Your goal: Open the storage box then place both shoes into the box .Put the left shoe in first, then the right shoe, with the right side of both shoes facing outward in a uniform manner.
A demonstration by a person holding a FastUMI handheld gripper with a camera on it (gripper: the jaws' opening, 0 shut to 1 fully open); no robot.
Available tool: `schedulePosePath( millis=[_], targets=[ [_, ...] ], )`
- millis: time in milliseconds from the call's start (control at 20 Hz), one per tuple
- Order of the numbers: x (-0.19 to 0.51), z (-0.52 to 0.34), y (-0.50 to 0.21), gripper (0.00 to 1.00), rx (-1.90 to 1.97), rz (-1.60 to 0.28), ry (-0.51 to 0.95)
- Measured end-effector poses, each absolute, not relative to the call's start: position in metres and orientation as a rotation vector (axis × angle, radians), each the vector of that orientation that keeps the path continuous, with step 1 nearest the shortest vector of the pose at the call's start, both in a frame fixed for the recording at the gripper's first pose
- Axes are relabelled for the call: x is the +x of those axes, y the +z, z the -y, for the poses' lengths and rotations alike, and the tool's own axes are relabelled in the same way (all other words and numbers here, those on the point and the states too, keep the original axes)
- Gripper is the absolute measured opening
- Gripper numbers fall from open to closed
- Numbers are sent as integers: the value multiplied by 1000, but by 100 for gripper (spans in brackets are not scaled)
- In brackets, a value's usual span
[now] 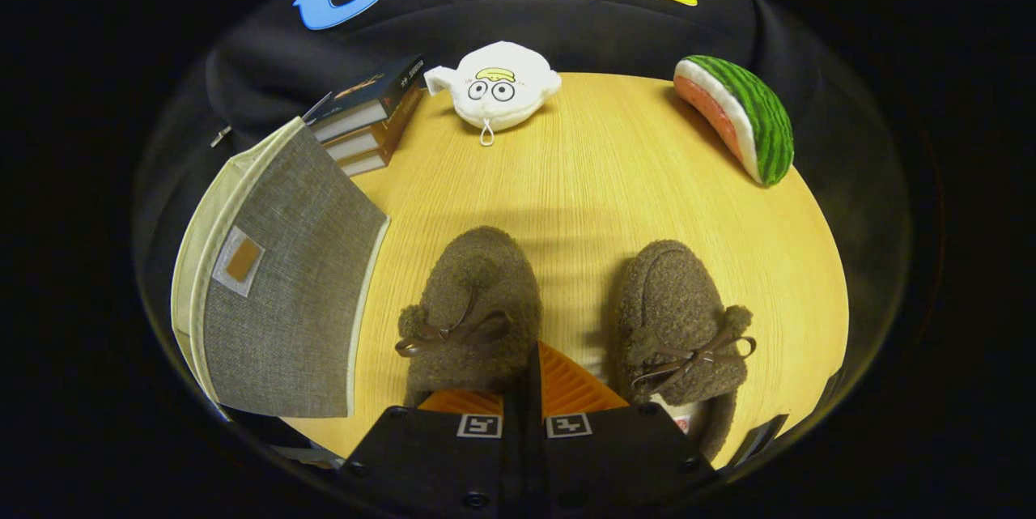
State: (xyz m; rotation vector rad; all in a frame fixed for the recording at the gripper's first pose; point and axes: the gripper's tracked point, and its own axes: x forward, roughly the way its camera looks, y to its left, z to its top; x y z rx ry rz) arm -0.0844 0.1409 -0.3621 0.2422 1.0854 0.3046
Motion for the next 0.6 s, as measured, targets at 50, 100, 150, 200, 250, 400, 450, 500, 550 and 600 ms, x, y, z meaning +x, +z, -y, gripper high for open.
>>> schedulePosePath(
  millis=[50, 100, 150, 200, 250, 400, 450, 500, 550, 600],
  targets=[
    [-84, -139, -353, 5, 248, -1086, 298],
    [-84, -137, -342, 5, 252, -1083, 292],
    [-83, -134, -330, 5, 254, -1083, 283],
    [-82, -131, -318, 5, 256, -1090, 273],
    [-81, -128, -303, 5, 263, -1092, 263],
    [-65, -128, -249, 5, 293, -1049, 258],
    [-59, -129, -231, 5, 300, -1035, 259],
    [-53, -132, -212, 5, 308, -1019, 261],
    [-47, -135, -193, 5, 320, -1001, 261],
    [-42, -140, -175, 5, 332, -987, 263]
  ],
)
